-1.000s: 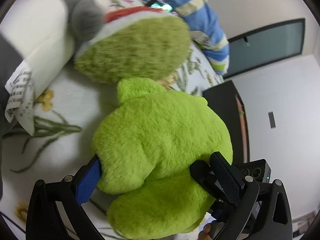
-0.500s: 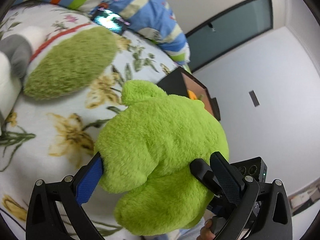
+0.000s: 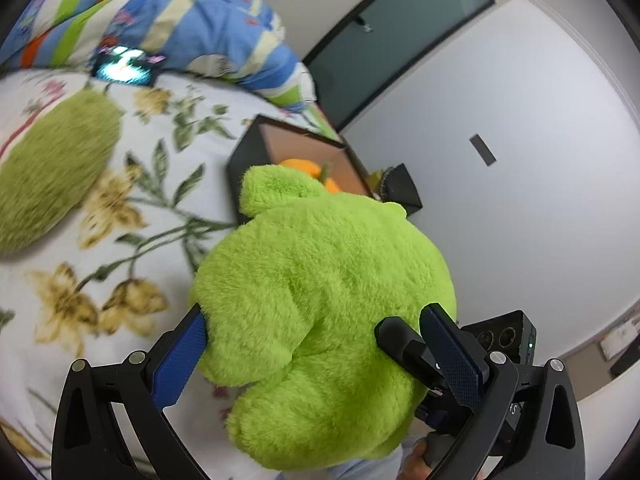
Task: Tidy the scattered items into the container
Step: 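Carry the frog with both tools over the black box and lower it in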
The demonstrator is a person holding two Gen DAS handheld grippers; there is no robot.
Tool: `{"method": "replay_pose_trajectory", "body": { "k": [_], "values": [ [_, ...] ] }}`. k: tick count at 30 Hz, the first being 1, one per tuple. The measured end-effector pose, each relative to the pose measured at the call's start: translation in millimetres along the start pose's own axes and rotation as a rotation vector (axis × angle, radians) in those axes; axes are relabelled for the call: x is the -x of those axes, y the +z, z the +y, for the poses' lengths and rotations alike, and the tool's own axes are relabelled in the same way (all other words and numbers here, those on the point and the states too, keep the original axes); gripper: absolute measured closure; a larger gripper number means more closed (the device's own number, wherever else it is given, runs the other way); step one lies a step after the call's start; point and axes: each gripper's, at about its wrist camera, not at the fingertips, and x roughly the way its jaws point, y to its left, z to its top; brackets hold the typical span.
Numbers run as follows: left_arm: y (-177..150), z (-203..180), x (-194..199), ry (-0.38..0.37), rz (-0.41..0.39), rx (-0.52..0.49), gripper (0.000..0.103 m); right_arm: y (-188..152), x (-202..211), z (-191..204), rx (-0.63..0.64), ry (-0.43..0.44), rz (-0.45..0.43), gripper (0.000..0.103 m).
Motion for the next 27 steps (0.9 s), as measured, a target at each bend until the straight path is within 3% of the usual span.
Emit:
{"method": "replay_pose_trajectory", "body": {
  "k": [9,16,24,27],
  "values": [
    [40.9,-61.0,-62.3,-0.028,0.003,-0.111,0.001,69.3,36.0,-13.1,0.022,-0.034,-0.094,0.038],
    [38.7,-83.8,-125.2,-0.005,0.063,-0.197,0.002,104.4,40.4,-51.2,-0.021,-0.119,-0.104,0.038],
    [42.2,-69.9,-144.6,0.007,0.088,-0.139,0.002,113.5,19.5,-68.1,0.013,-0.192,-0.052,0.042],
    [43.6,-59.5,-138.8,0.003,0.091,-0.108,0.002,116.1,8.7,-65.7,0.039,-0.251,-0.025,0.035]
  ]
}}
